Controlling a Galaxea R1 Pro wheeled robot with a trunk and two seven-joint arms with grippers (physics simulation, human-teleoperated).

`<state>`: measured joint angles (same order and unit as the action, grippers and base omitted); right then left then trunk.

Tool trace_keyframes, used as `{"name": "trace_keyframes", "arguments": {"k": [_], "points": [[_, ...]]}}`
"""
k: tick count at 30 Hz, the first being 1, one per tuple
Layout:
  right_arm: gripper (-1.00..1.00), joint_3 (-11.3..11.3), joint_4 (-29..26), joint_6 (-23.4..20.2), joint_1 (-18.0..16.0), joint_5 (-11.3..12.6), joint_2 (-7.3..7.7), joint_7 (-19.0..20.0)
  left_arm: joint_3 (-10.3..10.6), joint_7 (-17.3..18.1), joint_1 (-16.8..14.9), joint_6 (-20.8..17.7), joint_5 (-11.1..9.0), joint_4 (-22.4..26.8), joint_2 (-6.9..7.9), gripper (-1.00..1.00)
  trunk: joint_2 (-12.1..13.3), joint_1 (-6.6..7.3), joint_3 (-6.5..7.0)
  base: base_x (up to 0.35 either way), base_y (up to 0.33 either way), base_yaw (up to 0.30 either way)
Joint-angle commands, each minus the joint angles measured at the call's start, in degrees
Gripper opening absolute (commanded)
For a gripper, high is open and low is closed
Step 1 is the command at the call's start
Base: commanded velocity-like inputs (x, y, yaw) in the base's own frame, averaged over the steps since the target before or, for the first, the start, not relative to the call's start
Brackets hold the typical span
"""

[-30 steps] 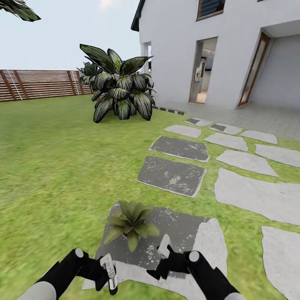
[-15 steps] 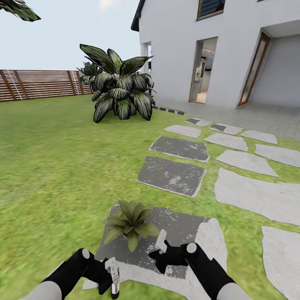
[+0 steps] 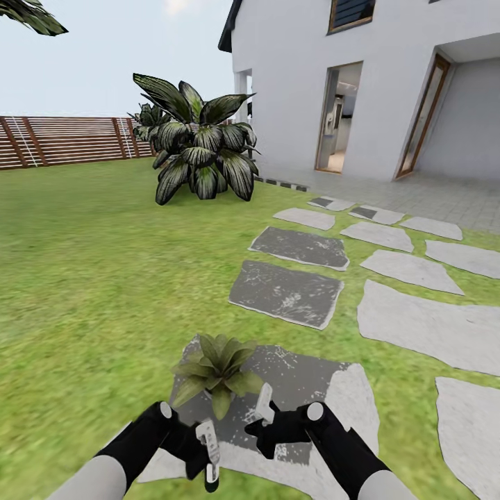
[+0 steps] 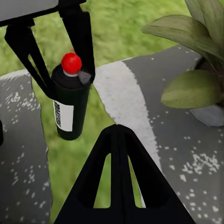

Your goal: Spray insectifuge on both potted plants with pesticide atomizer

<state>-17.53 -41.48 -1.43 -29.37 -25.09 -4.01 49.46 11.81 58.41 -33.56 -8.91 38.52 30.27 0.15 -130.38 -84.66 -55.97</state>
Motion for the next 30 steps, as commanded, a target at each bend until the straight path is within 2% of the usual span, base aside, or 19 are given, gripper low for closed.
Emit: {"name": "trace_keyframes", "arguments": {"k": [1, 4, 13, 30], "points": [[-1.0, 0.0, -0.1, -0.2, 0.0, -0.3, -0.02, 0.2, 0.6, 0.3, 0.0, -0.6, 0.0, 0.1, -0.04, -1.0, 0.0, 0.01, -0.05, 0.0, 0.0, 0.0], [-1.0, 0.0, -0.1, -0.2, 0.0, -0.4, -0.03, 0.2, 1.3, 0.5, -0.1, -0.6, 0.0, 0.1, -0.7, -1.0, 0.0, 0.01, -0.05, 0.0, 0.0, 0.0], [-1.0, 0.0, -0.2, -0.1, 0.0, -0.3, -0.12, 0.2, 1.5, 0.6, -0.3, -0.6, 0.0, 0.6, -2.88, -1.0, 0.0, 0.01, -0.05, 0.0, 0.0, 0.0], [-1.0, 0.0, -0.2, -0.1, 0.0, -0.3, -0.12, 0.2, 1.4, 0.6, -0.5, -0.7, -0.2, 2.2, -4.55, -1.0, 0.0, 0.01, -0.05, 0.0, 0.0, 0.0]]}}
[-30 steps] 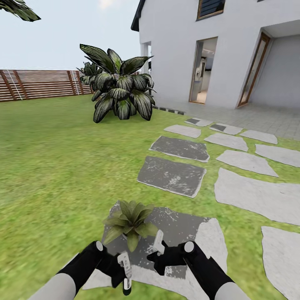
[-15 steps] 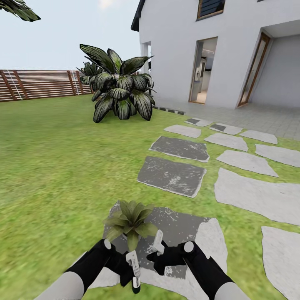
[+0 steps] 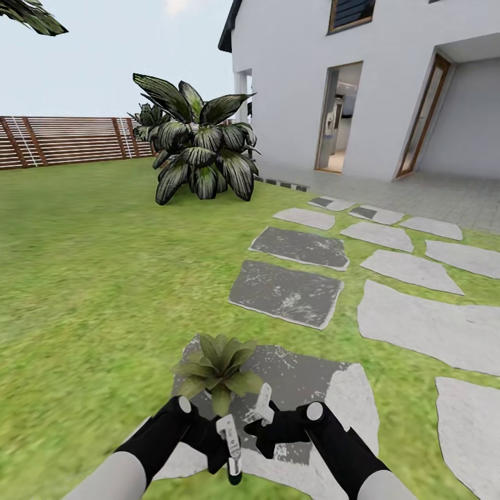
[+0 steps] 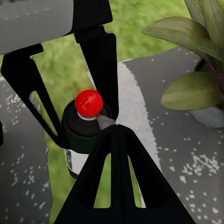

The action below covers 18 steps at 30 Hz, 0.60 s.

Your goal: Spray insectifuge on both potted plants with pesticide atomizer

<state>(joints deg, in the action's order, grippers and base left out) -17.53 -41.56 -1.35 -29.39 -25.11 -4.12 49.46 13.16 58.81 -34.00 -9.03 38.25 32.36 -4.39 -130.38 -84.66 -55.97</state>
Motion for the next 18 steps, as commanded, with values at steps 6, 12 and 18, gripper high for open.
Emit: {"name": "trace_keyframes", "arguments": {"k": [6, 12, 18], "points": [[-1.0, 0.0, -0.1, -0.1, 0.0, -0.3, -0.01, 0.2, 0.0, 0.2, 0.0, -0.3, 0.0, 0.1, -0.5, -1.0, 0.0, 0.01, -0.05, 0.0, 0.0, 0.0], [-1.0, 0.0, -0.1, -0.1, 0.0, -0.3, -0.01, 0.2, 0.0, 0.3, 0.0, 0.0, -0.2, 0.1, -0.63, -1.0, 0.0, 0.01, -0.05, 0.0, 0.0, 0.0], [-1.0, 0.0, -0.1, -0.1, 0.0, -0.3, -0.01, 0.2, 0.0, 0.3, 0.0, 0.1, -0.3, 0.2, -1.2, -1.0, 0.0, 0.01, -0.05, 0.0, 0.0, 0.0]]}}
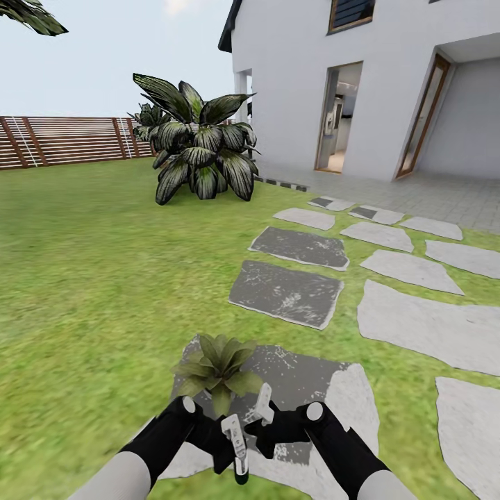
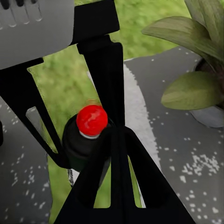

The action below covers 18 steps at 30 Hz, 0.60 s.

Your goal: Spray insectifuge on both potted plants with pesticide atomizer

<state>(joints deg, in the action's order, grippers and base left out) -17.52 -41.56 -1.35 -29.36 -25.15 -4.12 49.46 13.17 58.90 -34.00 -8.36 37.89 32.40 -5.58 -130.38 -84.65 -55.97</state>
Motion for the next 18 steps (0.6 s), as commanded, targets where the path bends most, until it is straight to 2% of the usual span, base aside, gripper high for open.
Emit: {"name": "trace_keyframes", "arguments": {"k": [1, 7, 18], "points": [[-1.0, 0.0, -0.1, -0.1, 0.0, -0.3, -0.01, 0.2, 0.0, 0.2, 0.0, -0.6, 0.1, 0.1, -0.13, -1.0, 0.0, 0.01, -0.05, 0.0, 0.0, 0.0], [-1.0, 0.0, -0.1, -0.1, -0.1, -0.3, -0.01, 0.2, 0.0, 0.2, 0.0, -0.6, 0.1, 0.1, -0.54, -1.0, 0.0, 0.01, -0.05, 0.0, 0.0, 0.0], [-1.0, 0.0, -0.1, -0.1, 0.0, -0.3, -0.01, 0.2, 0.0, 0.2, 0.0, -0.5, 0.1, 0.0, -0.36, -1.0, 0.0, 0.01, -0.05, 0.0, 0.0, 0.0]]}}
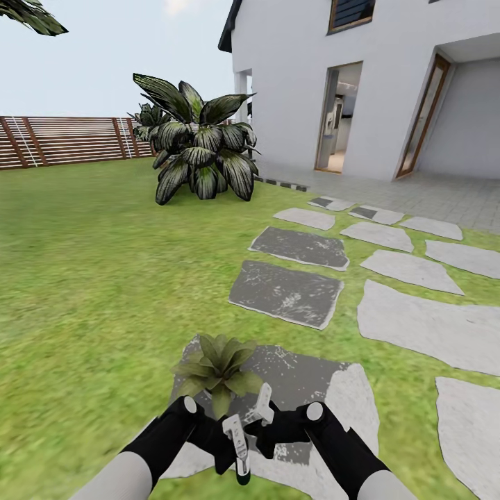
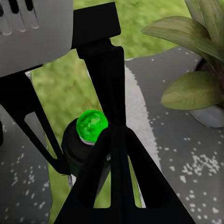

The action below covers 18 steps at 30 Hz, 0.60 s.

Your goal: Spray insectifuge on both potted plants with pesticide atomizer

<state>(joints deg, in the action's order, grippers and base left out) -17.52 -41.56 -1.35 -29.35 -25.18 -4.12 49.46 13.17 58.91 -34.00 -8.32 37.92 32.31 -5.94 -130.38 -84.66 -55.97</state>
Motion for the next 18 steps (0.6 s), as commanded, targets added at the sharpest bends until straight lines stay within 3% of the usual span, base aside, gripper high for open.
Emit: {"name": "trace_keyframes", "arguments": {"k": [1, 6, 13, 14, 18], "points": [[-1.0, 0.0, -0.1, -0.1, 0.0, -0.3, -0.01, 0.2, 0.0, 0.2, 0.0, -0.6, 0.1, 0.1, 0.13, -1.0, 0.0, 0.01, -0.05, 0.0, 0.0, 0.0], [-1.0, 0.0, -0.1, -0.1, 0.0, -0.3, -0.01, 0.2, 0.1, 0.2, 0.4, -0.4, 0.7, -0.1, 1.12, -1.0, 0.0, 0.01, -0.05, 0.0, 0.0, 0.0], [-1.0, 0.0, 0.0, -0.1, 0.0, -0.3, 0.02, 0.2, 0.0, 0.2, 0.8, -0.3, 0.7, -0.2, 7.33, -1.0, 0.0, 0.01, -0.05, 0.0, 0.0, 0.0], [1.0, 0.0, 0.0, -0.1, 0.0, -0.3, 0.04, 0.2, -0.1, 0.2, 0.8, -0.3, 0.7, -0.2, 8.18, -1.0, 0.0, 0.01, -0.05, 0.0, 0.0, 0.0], [1.0, 0.1, 0.3, -0.1, 0.0, -0.3, 0.11, 0.2, -0.5, 0.0, 0.8, -0.3, 0.3, -0.5, 11.28, -1.0, 0.0, 0.01, -0.05, 0.0, 0.0, 0.0]]}}
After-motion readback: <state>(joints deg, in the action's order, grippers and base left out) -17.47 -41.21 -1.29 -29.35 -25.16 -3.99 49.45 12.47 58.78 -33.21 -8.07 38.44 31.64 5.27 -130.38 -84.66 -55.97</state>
